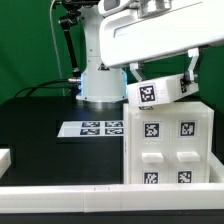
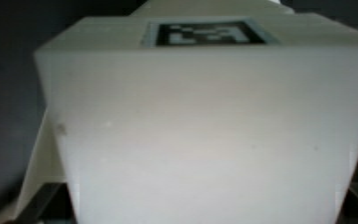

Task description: Assemble cabinet

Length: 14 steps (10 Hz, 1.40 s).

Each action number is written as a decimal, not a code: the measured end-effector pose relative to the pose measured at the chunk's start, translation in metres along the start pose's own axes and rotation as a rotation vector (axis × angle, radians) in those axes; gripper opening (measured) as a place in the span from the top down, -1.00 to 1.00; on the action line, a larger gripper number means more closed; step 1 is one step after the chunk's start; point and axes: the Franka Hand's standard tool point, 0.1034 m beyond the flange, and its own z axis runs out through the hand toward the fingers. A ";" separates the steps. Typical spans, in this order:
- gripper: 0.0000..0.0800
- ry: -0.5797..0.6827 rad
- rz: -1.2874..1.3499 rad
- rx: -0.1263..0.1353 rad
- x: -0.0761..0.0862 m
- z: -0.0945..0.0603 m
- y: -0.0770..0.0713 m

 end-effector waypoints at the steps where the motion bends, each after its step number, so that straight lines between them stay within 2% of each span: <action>1: -0.41 -0.003 0.076 0.005 -0.002 0.000 -0.002; 3: -0.41 -0.009 0.165 0.012 -0.003 0.000 -0.003; 5: -0.91 -0.009 0.146 0.012 -0.003 0.000 -0.003; 10: -0.99 -0.025 0.127 0.029 -0.001 -0.030 -0.013; 14: -0.99 -0.023 0.063 0.031 0.000 -0.031 -0.014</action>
Offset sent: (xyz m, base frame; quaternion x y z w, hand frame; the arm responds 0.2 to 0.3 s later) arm 0.0000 0.0000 0.0000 0.0000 0.0000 0.0000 1.0000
